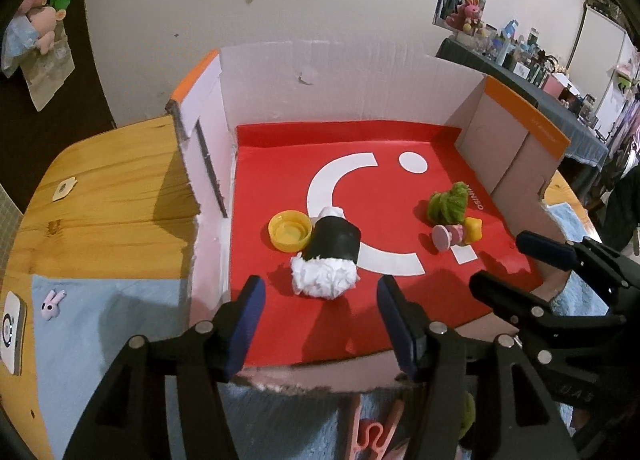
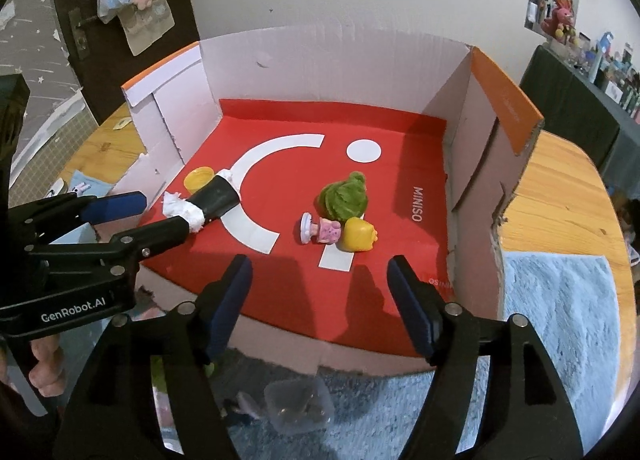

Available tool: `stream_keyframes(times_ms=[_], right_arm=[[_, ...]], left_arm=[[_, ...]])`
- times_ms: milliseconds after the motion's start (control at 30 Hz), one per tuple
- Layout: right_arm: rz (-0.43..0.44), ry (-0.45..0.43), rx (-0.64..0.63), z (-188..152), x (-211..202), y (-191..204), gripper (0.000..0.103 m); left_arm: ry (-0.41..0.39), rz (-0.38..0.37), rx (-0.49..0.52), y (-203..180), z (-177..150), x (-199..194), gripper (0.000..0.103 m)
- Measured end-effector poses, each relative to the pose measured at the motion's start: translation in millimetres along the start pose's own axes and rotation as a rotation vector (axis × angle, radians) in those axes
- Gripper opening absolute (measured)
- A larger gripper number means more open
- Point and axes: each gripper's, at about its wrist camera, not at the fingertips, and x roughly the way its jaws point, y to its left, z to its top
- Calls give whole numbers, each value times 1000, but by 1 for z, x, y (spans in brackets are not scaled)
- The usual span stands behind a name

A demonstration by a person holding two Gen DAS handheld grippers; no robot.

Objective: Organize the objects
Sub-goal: 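Lower and release the figurine with the right tool while the left tool releases the plush, then withdraw both tools from the box toward the remaining toys on the towel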

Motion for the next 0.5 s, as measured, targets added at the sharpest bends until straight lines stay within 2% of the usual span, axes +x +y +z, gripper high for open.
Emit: stream_keyframes(times_ms=[100,200,367,500], right_arm=[[-6,-4,0,-2,-5,1,71],[-10,-11,-5,-5,-10,3,77],[-14,-19,-9,-9,-17,6,78],[-17,-23,-9,-12,-22,8,82]], left_arm=[[-6,0,-9,2,-3,-5,66],[-8,-2,-16,4,-6,-9,67],[-14,0,-18,5,-12,-16,72],[-22,-2,-18,5,-16,-23,75]])
